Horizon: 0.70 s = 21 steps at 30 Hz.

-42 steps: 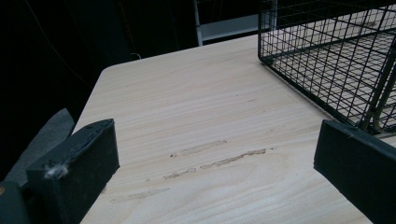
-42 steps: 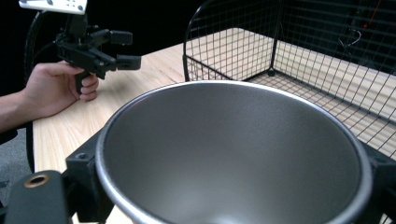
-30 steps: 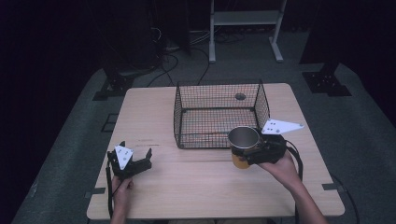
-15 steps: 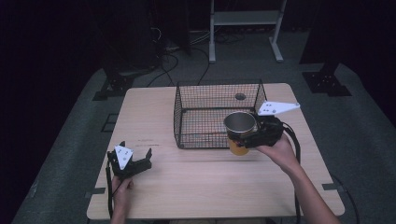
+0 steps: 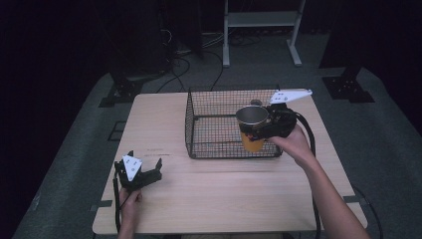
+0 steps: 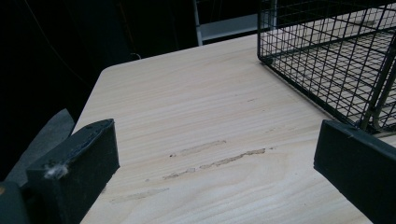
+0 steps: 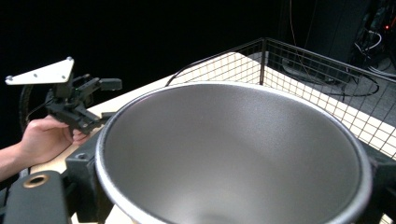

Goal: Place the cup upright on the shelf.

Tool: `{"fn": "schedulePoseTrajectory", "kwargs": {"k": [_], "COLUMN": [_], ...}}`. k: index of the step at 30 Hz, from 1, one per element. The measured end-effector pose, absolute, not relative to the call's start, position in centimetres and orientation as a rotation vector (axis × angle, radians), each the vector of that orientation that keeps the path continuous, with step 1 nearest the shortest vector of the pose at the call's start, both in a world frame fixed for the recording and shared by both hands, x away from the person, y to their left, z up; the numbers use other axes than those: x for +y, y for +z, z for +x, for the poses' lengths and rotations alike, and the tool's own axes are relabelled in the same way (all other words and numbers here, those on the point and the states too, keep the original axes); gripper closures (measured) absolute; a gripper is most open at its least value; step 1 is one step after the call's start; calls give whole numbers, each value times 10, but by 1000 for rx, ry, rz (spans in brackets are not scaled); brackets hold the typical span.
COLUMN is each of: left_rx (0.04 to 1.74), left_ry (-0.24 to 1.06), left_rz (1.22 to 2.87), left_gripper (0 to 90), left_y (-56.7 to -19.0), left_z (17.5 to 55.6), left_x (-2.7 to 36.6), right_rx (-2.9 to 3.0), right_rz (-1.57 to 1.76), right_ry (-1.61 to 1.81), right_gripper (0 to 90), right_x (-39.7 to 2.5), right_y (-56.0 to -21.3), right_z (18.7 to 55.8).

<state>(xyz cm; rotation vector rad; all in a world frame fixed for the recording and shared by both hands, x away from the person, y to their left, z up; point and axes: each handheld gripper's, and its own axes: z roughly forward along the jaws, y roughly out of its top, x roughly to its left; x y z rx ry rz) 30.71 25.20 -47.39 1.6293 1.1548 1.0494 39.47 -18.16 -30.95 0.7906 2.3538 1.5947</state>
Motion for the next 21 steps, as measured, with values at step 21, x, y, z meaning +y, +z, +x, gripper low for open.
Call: {"fn": "schedulePoseTrajectory", "kwargs": {"k": [21], "left_rx": [1150], "left_ry": [1050], "left_rz": [1631], "left_gripper": [0], "left_y": [-474], "left_z": [307], "left_x": [251], "right_rx": [2370], "right_rz": [870], "right_ry": [1539], "right_gripper": [114], "right_x": [-163], "right_y": [-311], "right_z": [455]}}
